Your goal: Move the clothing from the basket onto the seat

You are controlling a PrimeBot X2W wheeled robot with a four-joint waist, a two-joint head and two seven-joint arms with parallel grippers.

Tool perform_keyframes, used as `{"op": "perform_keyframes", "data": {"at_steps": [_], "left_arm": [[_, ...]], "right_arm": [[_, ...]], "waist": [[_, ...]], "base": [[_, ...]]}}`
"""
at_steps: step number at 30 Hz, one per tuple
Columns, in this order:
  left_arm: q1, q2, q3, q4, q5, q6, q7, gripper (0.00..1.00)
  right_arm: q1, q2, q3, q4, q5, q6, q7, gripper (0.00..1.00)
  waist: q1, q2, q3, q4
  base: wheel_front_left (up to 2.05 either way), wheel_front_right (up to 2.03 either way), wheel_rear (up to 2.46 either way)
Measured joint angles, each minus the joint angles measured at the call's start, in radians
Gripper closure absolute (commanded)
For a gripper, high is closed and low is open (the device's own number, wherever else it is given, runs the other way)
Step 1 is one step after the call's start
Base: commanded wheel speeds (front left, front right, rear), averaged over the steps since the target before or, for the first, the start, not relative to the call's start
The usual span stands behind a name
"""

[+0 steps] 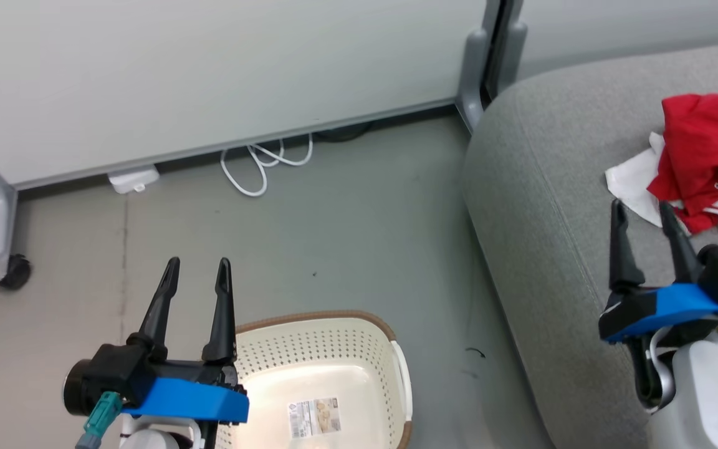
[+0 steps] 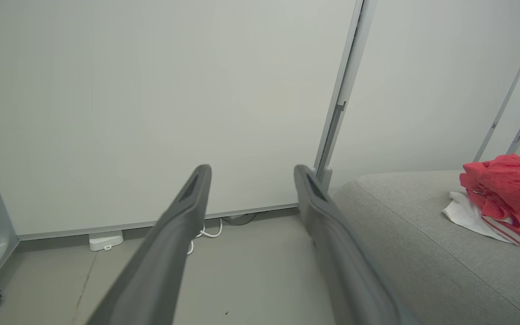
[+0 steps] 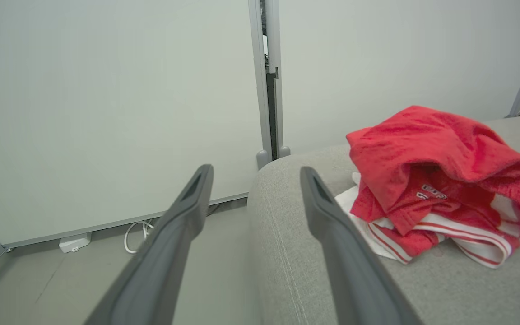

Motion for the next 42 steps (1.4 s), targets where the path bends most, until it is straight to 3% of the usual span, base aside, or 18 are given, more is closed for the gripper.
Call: {"op": "perform_keyframes", "data": {"at_steps": [19,42], "left_arm": [[0.065,-0.008,0.089,0.119,-0.007,-0.002,0.000,0.00],[0.093,-0.008,0.109,0.138,-0.006,-0.003,0.000,0.00]], "right_arm": [[0.223,0.022,0.077,-0.159,0.017,0.000,0.049,0.00],[0.311,0.022,0.124,-0.211,0.046,0.000,0.062,0.00]], "waist": [[0.0001,0.0000,-0.097,0.124],[0.0003,0.0000,-0.115,0.142]], "base": [[0.00,0.00,0.00],[0.00,0.00,0.00]]}}
